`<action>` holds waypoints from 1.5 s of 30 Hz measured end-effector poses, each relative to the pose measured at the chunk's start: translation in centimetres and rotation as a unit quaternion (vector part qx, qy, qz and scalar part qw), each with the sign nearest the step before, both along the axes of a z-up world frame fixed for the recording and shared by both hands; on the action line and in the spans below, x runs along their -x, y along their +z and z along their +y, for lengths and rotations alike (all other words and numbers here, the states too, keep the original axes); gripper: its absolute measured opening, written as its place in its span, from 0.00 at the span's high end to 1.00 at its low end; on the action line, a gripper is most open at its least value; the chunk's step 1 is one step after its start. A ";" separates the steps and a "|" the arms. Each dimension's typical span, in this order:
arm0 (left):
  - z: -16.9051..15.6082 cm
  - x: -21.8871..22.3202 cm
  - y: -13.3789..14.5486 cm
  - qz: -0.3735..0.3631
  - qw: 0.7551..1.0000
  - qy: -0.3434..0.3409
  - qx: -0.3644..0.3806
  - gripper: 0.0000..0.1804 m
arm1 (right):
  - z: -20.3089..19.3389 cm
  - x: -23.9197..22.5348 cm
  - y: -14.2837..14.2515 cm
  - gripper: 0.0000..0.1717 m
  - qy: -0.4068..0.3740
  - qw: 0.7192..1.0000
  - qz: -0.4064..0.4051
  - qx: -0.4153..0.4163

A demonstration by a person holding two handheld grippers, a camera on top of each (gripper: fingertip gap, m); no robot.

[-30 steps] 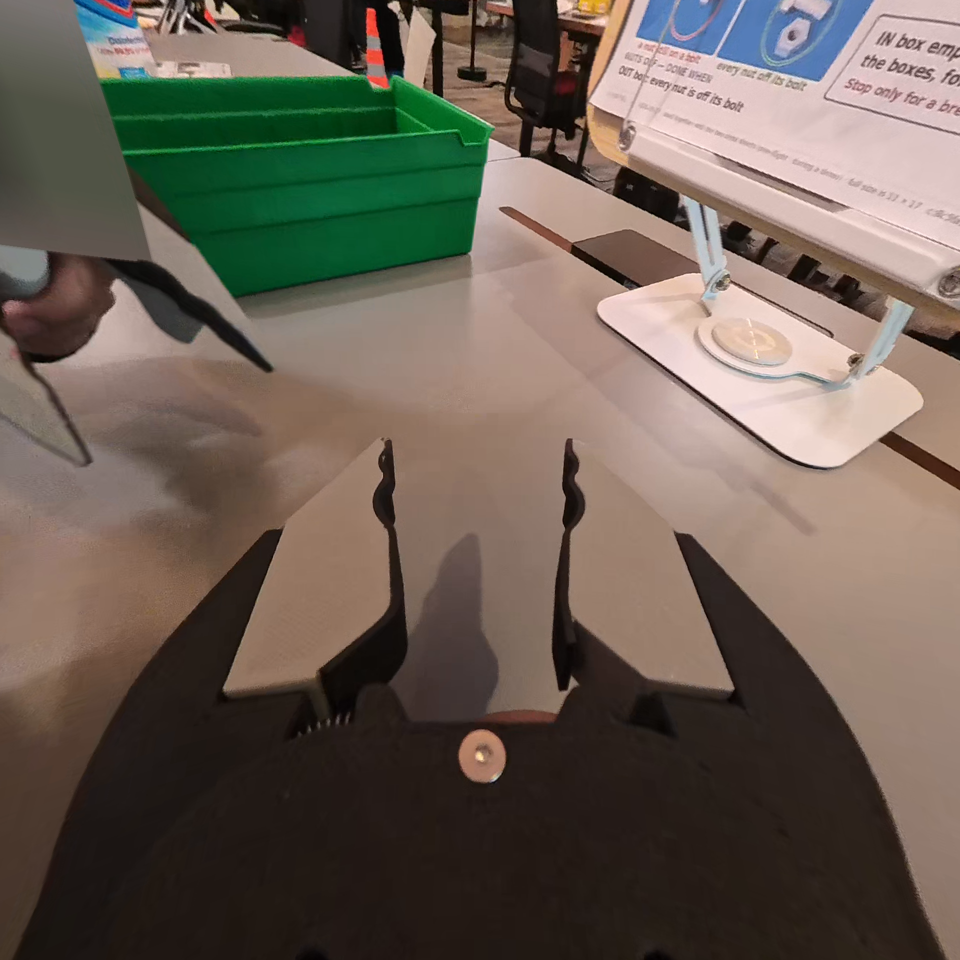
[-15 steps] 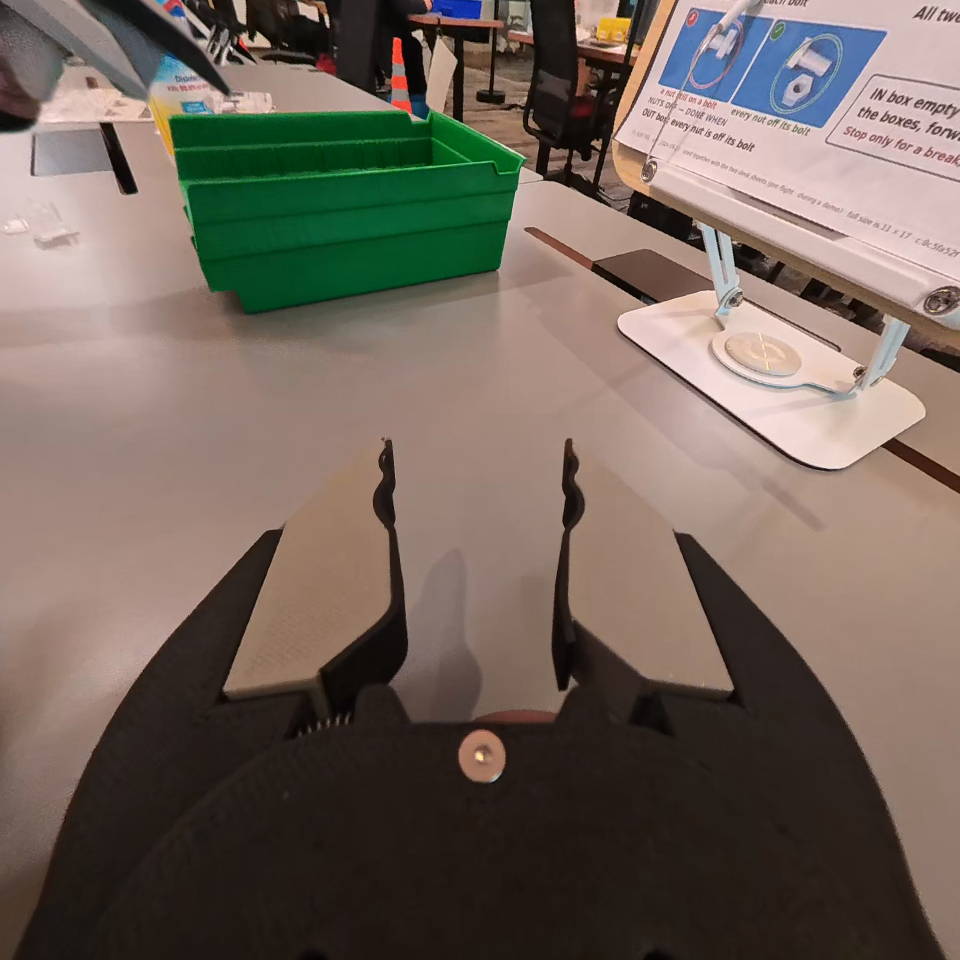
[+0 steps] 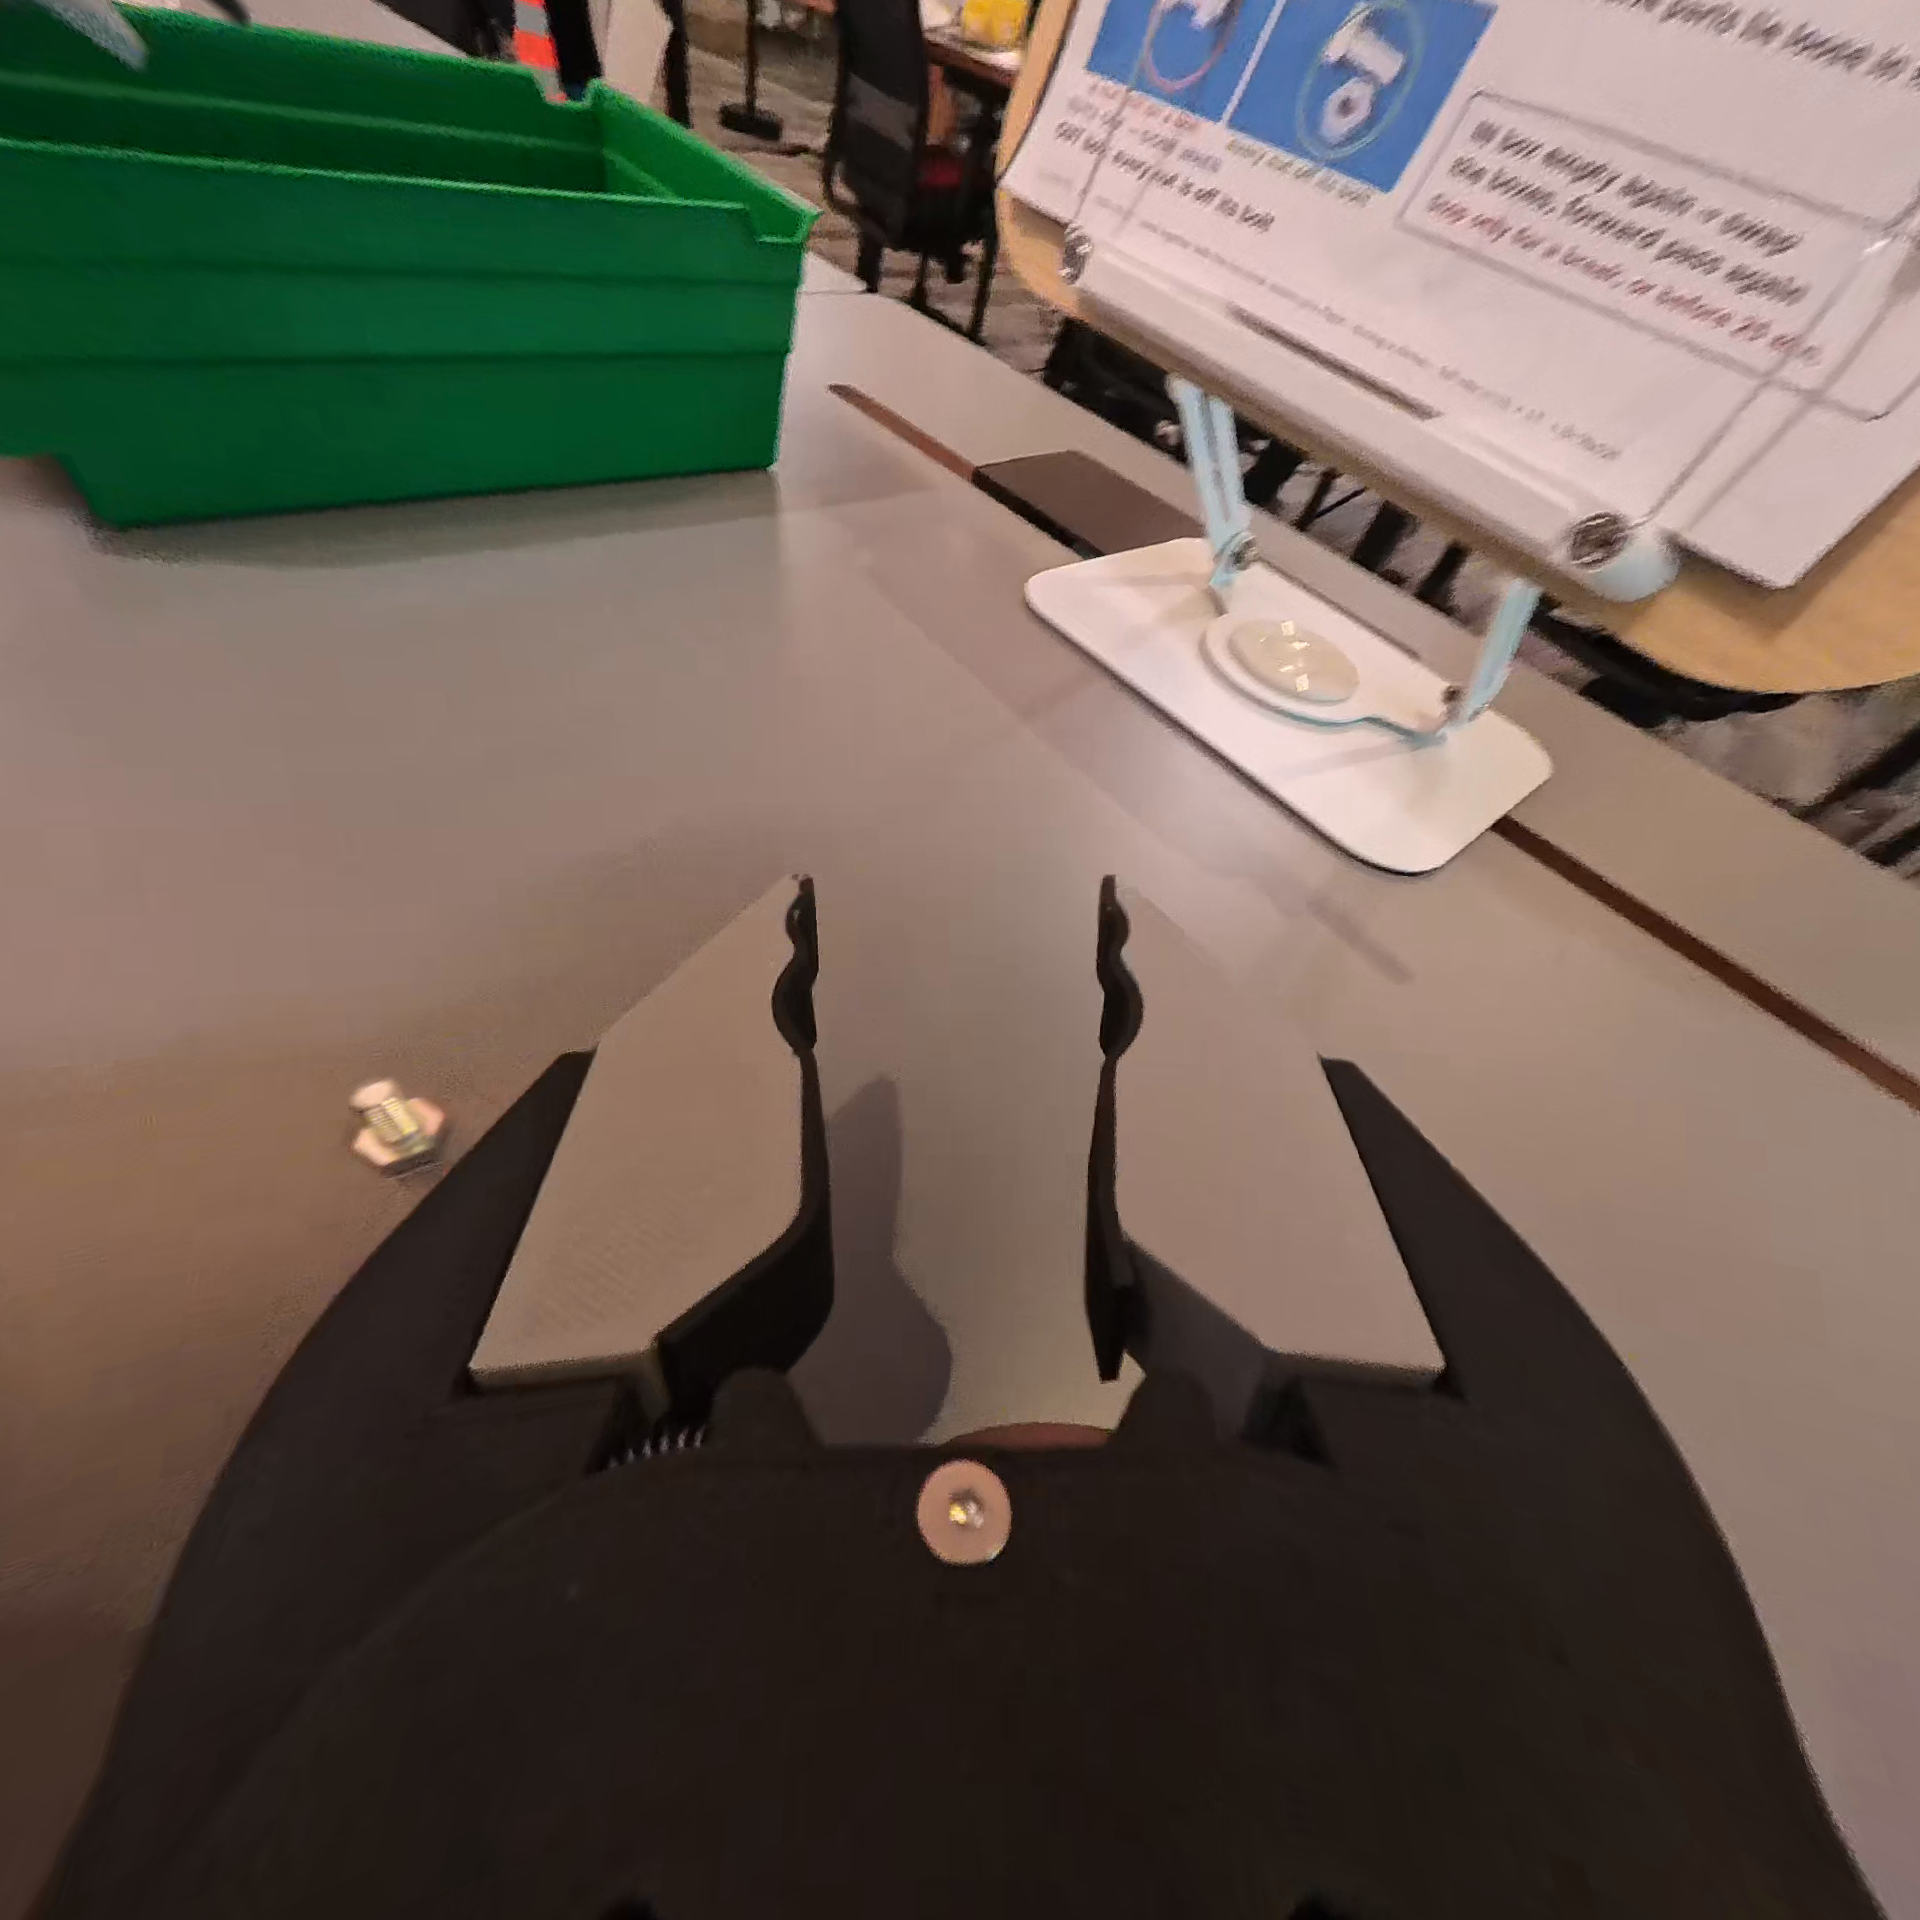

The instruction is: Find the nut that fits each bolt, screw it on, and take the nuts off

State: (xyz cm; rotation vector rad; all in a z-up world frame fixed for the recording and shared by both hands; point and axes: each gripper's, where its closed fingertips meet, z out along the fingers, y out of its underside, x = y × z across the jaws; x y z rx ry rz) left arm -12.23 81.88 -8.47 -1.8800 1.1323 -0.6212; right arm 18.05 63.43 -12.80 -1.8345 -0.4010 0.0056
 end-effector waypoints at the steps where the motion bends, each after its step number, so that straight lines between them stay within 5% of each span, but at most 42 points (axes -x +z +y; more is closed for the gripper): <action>1: 0.3 0.2 -0.3 -0.007 1.000 0.003 0.002 0.55 | 0.3 -0.5 0.3 0.70 -0.011 1.000 -0.010 -0.008; 9: 2.8 2.4 -0.2 -0.031 0.997 0.052 -0.037 0.55 | 2.2 -2.1 0.8 0.71 -0.043 0.998 -0.032 -0.024; 13: 1.8 3.1 -1.0 -0.030 0.999 0.013 0.004 0.55 | 2.4 -1.8 -0.1 0.75 -0.032 0.999 -0.024 0.000; 15: -0.3 3.1 -3.2 0.010 0.997 -0.048 0.054 0.64 | 2.5 -2.2 -0.1 0.75 -0.037 0.999 -0.025 -0.002; 19: -2.5 3.0 -6.7 0.107 0.981 -0.113 0.117 0.67 | 2.4 -2.5 0.0 0.74 -0.042 0.999 -0.025 -0.002; 23: -4.9 3.5 -9.6 0.223 0.940 -0.190 0.178 0.72 | 2.1 -2.4 0.4 0.74 -0.042 0.999 -0.029 -0.006; 29: -4.6 4.2 -11.1 0.327 0.891 -0.233 0.211 0.74 | 2.1 -2.5 0.8 0.74 -0.041 0.999 -0.031 -0.011; 34: -3.1 4.1 -11.5 0.375 0.878 -0.224 0.195 0.92 | 1.8 -2.8 1.6 0.75 -0.043 0.999 -0.020 -0.023; 37: -3.3 3.9 -11.5 0.378 0.878 -0.224 0.192 0.90 | 1.7 -2.8 1.8 0.75 -0.044 0.998 -0.023 -0.025; 39: -3.4 4.0 -11.3 0.377 0.879 -0.223 0.187 0.76 | 1.6 -2.8 1.8 0.75 -0.043 0.998 -0.023 -0.025; 45: -3.3 3.8 -11.4 0.380 0.887 -0.202 0.167 0.76 | 1.5 -2.6 2.2 0.76 -0.039 0.998 -0.026 -0.030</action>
